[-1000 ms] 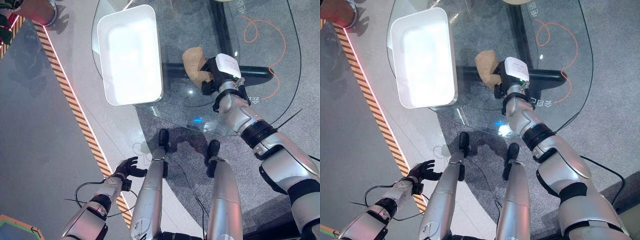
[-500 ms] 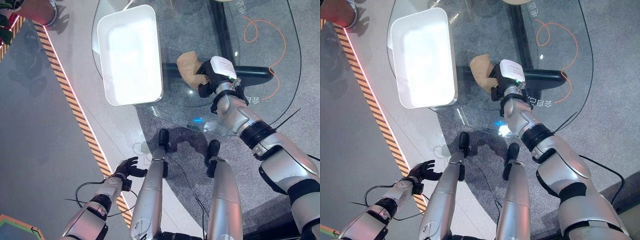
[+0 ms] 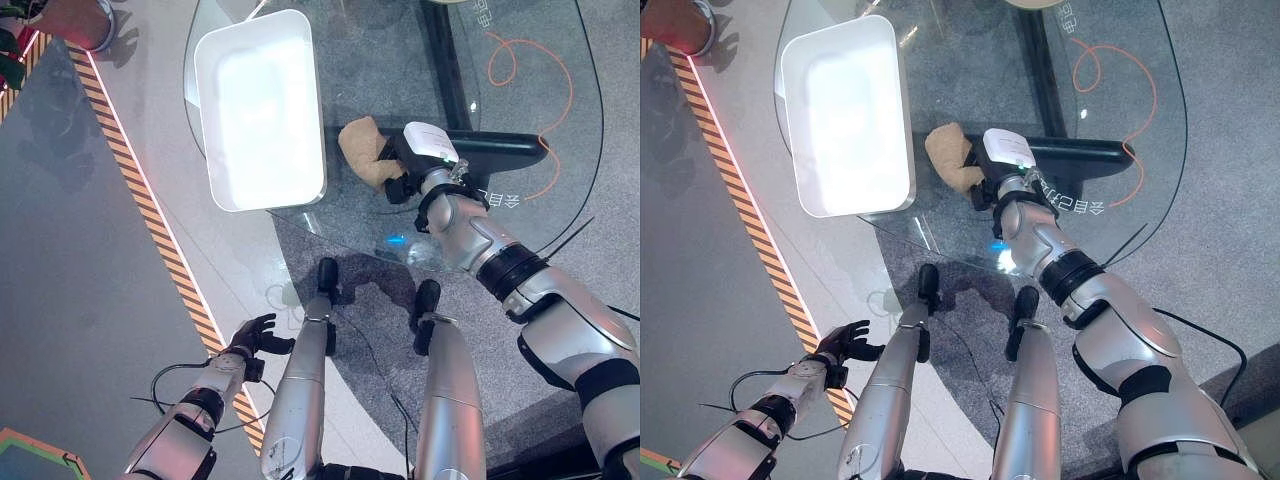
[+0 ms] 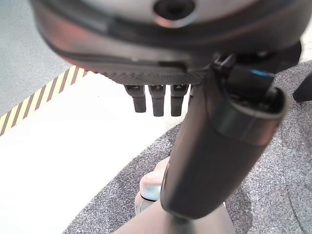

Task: Wipe the table with a cloth and put it in the basket.

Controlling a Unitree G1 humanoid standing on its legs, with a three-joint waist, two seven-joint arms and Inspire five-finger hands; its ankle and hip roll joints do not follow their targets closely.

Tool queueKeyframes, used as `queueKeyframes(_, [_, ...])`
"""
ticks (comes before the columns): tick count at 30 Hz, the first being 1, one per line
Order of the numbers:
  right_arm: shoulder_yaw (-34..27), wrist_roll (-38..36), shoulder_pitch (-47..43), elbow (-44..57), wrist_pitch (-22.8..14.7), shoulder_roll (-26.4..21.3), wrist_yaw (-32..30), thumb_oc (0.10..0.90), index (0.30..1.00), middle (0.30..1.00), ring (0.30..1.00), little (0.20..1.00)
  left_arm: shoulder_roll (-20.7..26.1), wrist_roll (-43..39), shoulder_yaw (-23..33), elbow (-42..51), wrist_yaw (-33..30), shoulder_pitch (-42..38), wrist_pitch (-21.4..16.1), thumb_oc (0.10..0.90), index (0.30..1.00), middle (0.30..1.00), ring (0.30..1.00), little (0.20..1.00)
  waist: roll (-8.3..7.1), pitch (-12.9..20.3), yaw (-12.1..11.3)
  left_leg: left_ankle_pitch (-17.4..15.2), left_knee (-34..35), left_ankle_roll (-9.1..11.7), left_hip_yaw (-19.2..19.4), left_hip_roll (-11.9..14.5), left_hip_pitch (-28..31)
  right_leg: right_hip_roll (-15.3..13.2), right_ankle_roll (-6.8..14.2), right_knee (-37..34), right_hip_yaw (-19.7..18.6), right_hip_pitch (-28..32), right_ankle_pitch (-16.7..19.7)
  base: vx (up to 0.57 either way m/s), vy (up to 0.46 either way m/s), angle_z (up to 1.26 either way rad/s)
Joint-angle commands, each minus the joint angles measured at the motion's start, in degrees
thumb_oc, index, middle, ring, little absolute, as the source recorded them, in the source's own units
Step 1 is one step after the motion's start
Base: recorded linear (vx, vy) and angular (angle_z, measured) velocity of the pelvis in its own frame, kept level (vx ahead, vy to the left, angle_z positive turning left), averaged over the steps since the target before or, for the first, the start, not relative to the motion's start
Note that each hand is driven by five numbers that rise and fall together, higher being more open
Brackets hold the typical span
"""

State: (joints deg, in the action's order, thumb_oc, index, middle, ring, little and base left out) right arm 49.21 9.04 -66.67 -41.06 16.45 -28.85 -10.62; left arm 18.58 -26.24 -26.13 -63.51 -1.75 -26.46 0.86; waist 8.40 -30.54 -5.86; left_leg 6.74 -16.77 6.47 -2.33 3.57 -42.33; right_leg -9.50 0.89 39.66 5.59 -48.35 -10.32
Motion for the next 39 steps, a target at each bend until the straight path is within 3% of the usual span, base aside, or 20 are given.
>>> queueKeyframes(1, [3.04,-0.63,1.3,4.23,-6.05,7.4,4.17,0.1,0.3,0.3,0.3,0.2,-2.24,-0.87,-0.43,-1.13,0.26,-0.31,-0.39,0.8,0.9,0.9,0.9,0.9,0.71,0.75,0.09,-3.58,-5.08,-4.04,4.01,-2.61,-0.9,-1.11,1.18,-9.94,2.49,1.21,8.78,0.0,0.0,0.0])
queueKeyframes(17, [3.04,-0.11,1.48,4.15,-6.03,7.08,4.38,0.1,0.3,0.3,0.3,0.2,-2.17,-1.0,-0.52,-0.98,0.45,-0.52,-0.04,0.8,0.9,0.9,0.9,0.9,0.86,0.75,0.07,-3.49,-5.2,-4.13,3.9,-2.64,-1.09,-1.22,1.1,-9.55,2.45,0.89,8.77,0.0,0.0,0.0])
queueKeyframes(31, [-0.59,-2.42,-4.41,-0.77,-5.25,1.31,-5.94,0.1,0.3,0.3,0.3,0.2,-0.69,-0.93,-0.64,-1.21,1.28,-0.4,0.0,0.8,0.9,0.9,0.9,0.9,0.74,0.75,-0.51,-3.85,-6.17,-4.54,3.37,-2.09,-1.54,-1.65,1.3,-8.32,2.69,0.5,8.89,0.0,0.0,0.0])
queueKeyframes(38, [-2.62,-5.27,-7.09,-2.02,-2.79,-2.07,-12.64,0.1,0.3,0.3,0.3,0.2,0.09,-1.38,-0.7,-0.94,1.45,0.1,-0.1,0.8,0.9,0.9,0.9,0.9,0.67,0.75,-0.66,-4.12,-6.68,-4.84,3.11,-1.87,-2.18,-1.66,1.25,-7.6,2.79,-0.1,8.71,0.01,-0.001,0.0])
queueKeyframes(39, [-2.8,-5.53,-6.65,-2.21,-2.65,-2.42,-13.18,0.1,0.3,0.3,0.3,0.2,0.1,-1.43,-0.94,-0.97,1.6,0.94,-0.21,0.8,0.9,0.9,0.9,0.9,0.63,0.75,-0.62,-6.16,-7.49,-4.56,2.97,-1.9,-0.83,-1.71,1.8,-6.29,2.25,0.91,6.61,0.08,-0.003,0.01])
